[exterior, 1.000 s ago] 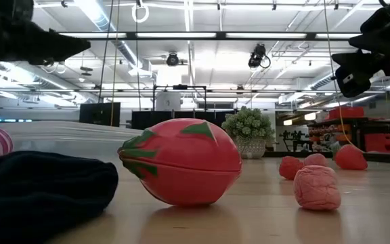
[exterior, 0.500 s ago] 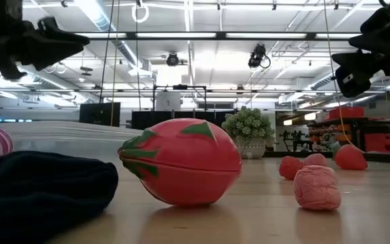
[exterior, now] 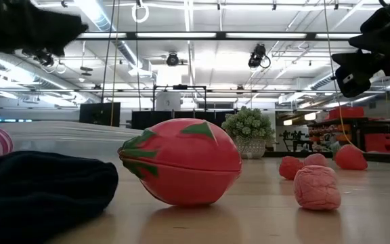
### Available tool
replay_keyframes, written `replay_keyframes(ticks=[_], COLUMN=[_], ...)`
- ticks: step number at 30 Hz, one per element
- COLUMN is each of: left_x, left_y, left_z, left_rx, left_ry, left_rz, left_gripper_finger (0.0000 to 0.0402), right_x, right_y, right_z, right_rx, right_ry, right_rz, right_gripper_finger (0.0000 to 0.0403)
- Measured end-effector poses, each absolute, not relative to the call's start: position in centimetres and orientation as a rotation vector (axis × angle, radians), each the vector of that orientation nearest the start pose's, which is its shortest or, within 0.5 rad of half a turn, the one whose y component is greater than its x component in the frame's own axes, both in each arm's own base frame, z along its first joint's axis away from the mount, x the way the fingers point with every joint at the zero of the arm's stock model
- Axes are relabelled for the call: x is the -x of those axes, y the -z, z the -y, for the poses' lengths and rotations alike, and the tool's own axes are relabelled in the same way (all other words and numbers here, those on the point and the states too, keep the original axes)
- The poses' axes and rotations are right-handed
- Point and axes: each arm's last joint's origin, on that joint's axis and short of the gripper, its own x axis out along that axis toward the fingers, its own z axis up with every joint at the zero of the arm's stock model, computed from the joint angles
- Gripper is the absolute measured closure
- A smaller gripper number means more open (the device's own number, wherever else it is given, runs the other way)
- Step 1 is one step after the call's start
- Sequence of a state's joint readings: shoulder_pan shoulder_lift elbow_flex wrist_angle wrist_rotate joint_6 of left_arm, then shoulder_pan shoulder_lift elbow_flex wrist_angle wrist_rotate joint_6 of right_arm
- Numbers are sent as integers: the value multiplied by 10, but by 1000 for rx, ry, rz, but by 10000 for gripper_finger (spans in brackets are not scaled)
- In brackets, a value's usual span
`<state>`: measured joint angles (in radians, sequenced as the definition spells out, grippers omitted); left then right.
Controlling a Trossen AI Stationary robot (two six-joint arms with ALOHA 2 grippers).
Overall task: Pick and placing Produce into tupperware
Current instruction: Put the red cherry into the transparent bin
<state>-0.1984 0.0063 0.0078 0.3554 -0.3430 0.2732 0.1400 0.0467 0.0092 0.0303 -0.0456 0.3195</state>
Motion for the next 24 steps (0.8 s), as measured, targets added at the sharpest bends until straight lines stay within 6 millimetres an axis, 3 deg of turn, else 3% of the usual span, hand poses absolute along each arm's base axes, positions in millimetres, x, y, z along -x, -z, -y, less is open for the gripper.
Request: replay_keyframes(ticks=[8, 12, 17, 24], left_x=[-77, -71, -74, -80], left_y=[-225, -238, -233, -230], left_z=[5, 3, 1, -7], left_rx=[-333, -392, -383, -395], left_ry=[-313, -378, -446, -574], left_rz=[554, 573, 484, 409], left_gripper_finger=[229, 224, 222, 229], right_x=[-99, -99, -99, -94], right_y=[-166, -169, -176, -201], right_z=[-13, -12, -10, -9], right_rx=[-240, -381, -247, -94], right_ry=[-116, -80, -14, 3], right_rz=[-20, 4, 81, 278], right_gripper_finger=[235, 235, 235, 235])
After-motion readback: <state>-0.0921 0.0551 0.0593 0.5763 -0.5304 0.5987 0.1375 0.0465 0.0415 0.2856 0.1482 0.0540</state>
